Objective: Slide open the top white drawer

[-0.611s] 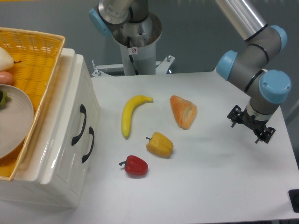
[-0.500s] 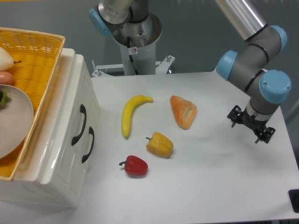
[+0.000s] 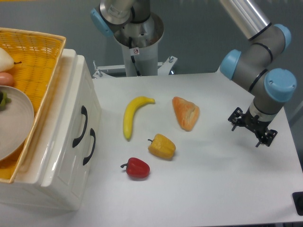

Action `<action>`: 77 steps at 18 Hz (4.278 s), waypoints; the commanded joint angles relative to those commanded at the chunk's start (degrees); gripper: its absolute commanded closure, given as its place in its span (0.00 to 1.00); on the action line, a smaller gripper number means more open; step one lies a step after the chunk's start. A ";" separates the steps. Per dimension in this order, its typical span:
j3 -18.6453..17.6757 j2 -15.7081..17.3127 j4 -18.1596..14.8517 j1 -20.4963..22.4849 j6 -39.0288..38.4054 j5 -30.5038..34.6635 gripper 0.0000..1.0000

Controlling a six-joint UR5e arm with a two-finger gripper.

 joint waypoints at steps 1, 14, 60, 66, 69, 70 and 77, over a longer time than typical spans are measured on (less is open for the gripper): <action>-0.62 0.62 0.27 0.00 -0.26 -0.97 0.00; -9.85 7.91 -0.35 -2.98 -11.51 6.58 0.00; 3.59 13.81 -21.79 -32.16 -65.13 -8.45 0.00; 3.59 13.37 -21.79 -32.69 -66.09 -9.33 0.00; 3.50 13.28 -21.79 -33.04 -66.27 -9.33 0.00; 3.42 13.19 -21.79 -33.04 -66.79 -9.42 0.00; 3.06 12.93 -21.79 -33.48 -68.11 -10.92 0.00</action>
